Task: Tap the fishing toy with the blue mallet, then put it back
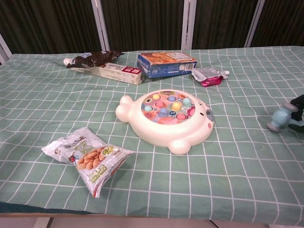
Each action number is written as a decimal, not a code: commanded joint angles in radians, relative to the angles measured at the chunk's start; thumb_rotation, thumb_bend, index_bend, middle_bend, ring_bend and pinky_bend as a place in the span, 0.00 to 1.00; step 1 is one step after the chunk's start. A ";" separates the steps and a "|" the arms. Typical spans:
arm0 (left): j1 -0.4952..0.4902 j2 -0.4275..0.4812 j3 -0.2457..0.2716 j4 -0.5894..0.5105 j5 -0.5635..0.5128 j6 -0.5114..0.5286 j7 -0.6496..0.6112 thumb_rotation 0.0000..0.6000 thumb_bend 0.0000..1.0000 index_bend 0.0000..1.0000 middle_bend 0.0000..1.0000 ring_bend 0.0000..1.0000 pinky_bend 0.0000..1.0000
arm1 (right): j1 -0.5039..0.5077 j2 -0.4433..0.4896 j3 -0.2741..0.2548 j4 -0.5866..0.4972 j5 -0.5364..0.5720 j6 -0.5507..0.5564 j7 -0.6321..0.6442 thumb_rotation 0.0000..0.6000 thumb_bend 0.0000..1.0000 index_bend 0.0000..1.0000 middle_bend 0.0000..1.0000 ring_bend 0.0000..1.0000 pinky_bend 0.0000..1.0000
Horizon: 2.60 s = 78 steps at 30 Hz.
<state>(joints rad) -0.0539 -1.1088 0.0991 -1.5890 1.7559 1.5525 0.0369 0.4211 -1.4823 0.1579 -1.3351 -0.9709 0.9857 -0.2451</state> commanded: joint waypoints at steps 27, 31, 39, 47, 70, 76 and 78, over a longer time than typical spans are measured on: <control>0.000 0.004 0.000 0.003 0.004 0.006 -0.014 1.00 0.39 0.00 0.00 0.00 0.11 | -0.002 -0.080 0.028 0.085 -0.005 0.032 0.047 1.00 0.72 1.00 0.77 0.74 0.73; 0.000 0.004 0.000 0.003 0.004 0.006 -0.016 1.00 0.39 0.00 0.00 0.00 0.11 | -0.003 -0.071 0.028 0.078 -0.013 0.031 0.050 1.00 0.73 1.00 0.78 0.76 0.75; -0.001 0.003 0.000 0.003 0.004 0.004 -0.013 1.00 0.39 0.00 0.00 0.00 0.11 | -0.019 0.049 0.042 -0.059 -0.064 0.062 0.079 1.00 0.75 1.00 0.78 0.77 0.77; -0.005 -0.002 -0.001 -0.001 0.000 -0.009 0.003 1.00 0.39 0.00 0.00 0.00 0.11 | -0.010 0.234 0.055 -0.307 -0.120 0.050 0.079 1.00 0.76 1.00 0.78 0.77 0.76; -0.004 0.016 0.000 0.008 0.004 0.008 -0.046 1.00 0.39 0.00 0.00 0.00 0.11 | 0.495 0.068 0.171 -0.609 0.580 0.188 -0.633 1.00 0.77 1.00 0.78 0.77 0.75; -0.004 0.019 0.003 0.013 0.009 0.009 -0.057 1.00 0.39 0.00 0.00 0.00 0.11 | 0.586 -0.038 0.164 -0.535 0.637 0.244 -0.693 1.00 0.77 1.00 0.78 0.77 0.74; -0.004 0.020 0.004 0.013 0.009 0.010 -0.059 1.00 0.39 0.00 0.00 0.00 0.11 | 0.607 -0.071 0.152 -0.511 0.631 0.279 -0.718 1.00 0.77 1.00 0.78 0.77 0.74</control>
<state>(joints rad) -0.0581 -1.0887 0.1026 -1.5764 1.7645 1.5624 -0.0218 1.0086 -1.5233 0.3180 -1.8716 -0.3424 1.2339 -0.9368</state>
